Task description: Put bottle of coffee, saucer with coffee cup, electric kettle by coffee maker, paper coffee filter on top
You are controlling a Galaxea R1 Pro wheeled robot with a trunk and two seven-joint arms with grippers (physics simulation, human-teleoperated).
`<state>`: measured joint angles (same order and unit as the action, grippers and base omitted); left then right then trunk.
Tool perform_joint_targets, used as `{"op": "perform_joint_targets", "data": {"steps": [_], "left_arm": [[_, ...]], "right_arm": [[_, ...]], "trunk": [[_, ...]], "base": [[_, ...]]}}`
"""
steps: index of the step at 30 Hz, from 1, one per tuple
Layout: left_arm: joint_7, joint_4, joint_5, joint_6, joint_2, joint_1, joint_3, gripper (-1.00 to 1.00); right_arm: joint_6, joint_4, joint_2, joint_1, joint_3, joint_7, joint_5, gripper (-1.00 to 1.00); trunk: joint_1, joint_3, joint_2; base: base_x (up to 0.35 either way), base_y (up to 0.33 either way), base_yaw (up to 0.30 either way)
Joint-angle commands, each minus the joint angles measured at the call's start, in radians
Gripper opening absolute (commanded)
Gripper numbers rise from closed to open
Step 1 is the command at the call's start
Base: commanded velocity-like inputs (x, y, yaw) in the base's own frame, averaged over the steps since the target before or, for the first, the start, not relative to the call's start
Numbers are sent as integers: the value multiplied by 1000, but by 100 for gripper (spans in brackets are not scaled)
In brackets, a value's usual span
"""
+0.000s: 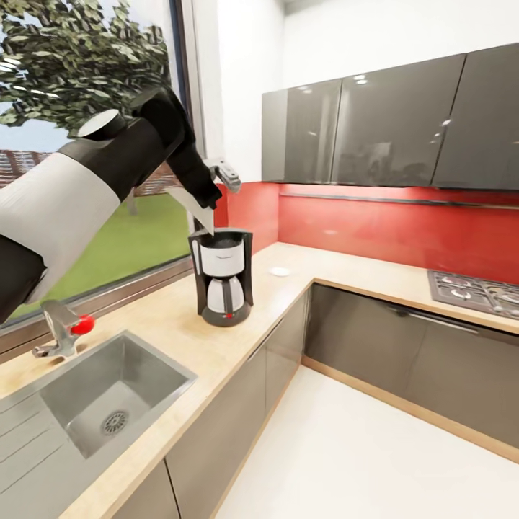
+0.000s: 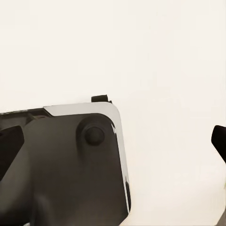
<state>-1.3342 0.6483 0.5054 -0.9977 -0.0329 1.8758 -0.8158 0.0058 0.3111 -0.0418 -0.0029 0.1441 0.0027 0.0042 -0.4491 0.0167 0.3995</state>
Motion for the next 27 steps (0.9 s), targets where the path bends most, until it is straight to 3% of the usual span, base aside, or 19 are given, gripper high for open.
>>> {"op": "perform_joint_targets", "data": {"steps": [1,4,7,12,23,27], "left_arm": [[-10,2,11,-7,0,0,-3,-100],[-3,5,25,-4,15,-17,-20,-100],[-6,1,40,-4,9,-34,-22,-100],[0,-6,15,-4,-2,-62,-10,-100],[24,-3,12,-5,-4,-124,0,-100],[27,-3,12,-6,-1,-144,1,-100]], "right_arm": [[1,0,0,0,3,0,0,100],[0,8,3,-2,4,-3,1,100],[0,9,5,-3,5,-2,1,100],[-1,29,3,-5,5,-4,0,100],[-1,40,0,-5,6,-6,-3,100],[0,39,-1,-5,6,-6,-3,100]], "trunk": [[-1,0,0],[-1,0,0],[-1,0,0],[-1,0,0],[-1,0,0],[-1,0,0]], "base": [[334,-1,0],[0,0,0],[0,0,0],[0,0,0],[1,0,0],[226,-168,0]]}}
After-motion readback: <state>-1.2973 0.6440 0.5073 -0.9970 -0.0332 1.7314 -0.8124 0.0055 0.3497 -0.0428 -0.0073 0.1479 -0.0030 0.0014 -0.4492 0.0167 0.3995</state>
